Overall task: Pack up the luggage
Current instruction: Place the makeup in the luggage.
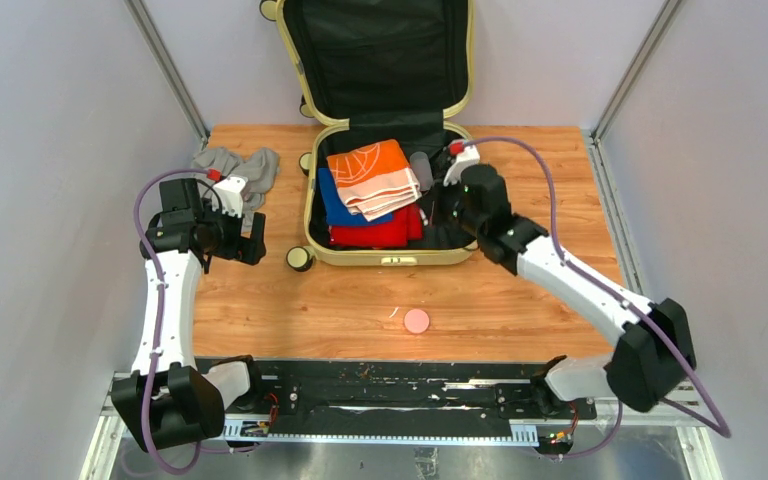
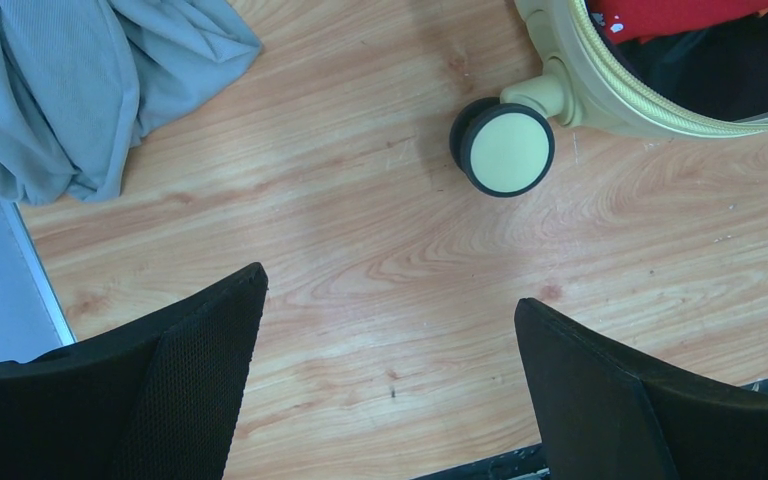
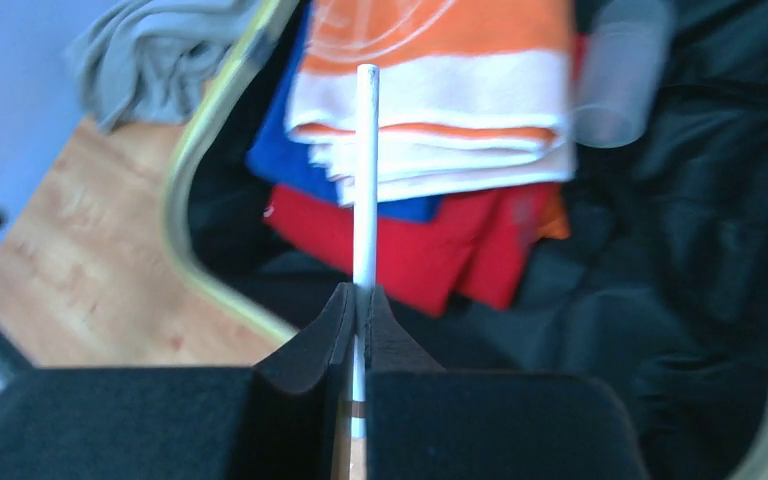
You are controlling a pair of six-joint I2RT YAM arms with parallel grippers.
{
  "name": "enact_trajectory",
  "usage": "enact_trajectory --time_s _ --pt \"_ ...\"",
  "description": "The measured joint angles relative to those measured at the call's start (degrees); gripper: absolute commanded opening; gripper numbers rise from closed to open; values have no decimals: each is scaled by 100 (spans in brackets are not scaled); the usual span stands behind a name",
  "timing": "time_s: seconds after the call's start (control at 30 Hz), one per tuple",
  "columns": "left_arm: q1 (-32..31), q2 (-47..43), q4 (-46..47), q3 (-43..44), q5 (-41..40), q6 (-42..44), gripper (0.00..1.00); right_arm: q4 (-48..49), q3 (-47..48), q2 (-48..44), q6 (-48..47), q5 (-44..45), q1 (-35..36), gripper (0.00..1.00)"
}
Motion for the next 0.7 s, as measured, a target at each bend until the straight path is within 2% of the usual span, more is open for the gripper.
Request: enact_trajectory --time_s 0.1,0.23,0.43,0.47,0.63,0.7 --pt "0 20 -2 0 39 -2 100 -192 586 590 28 -15 -632 0" --pt "0 48 -7 0 68 -7 100 -402 1600 1871 13 -50 -1233 0" --pt "0 57 -13 0 76 0 100 -901 2857 3486 -17 7 -1665 2" --pt "0 57 -13 0 76 0 100 -997 3091 3738 -22 31 -1703 8" --pt "0 57 -15 0 76 20 100 -1355 3692 4328 -44 109 -1766 53" --pt "0 57 -15 0 76 44 100 -1478 3781 4367 -35 122 -1773 66"
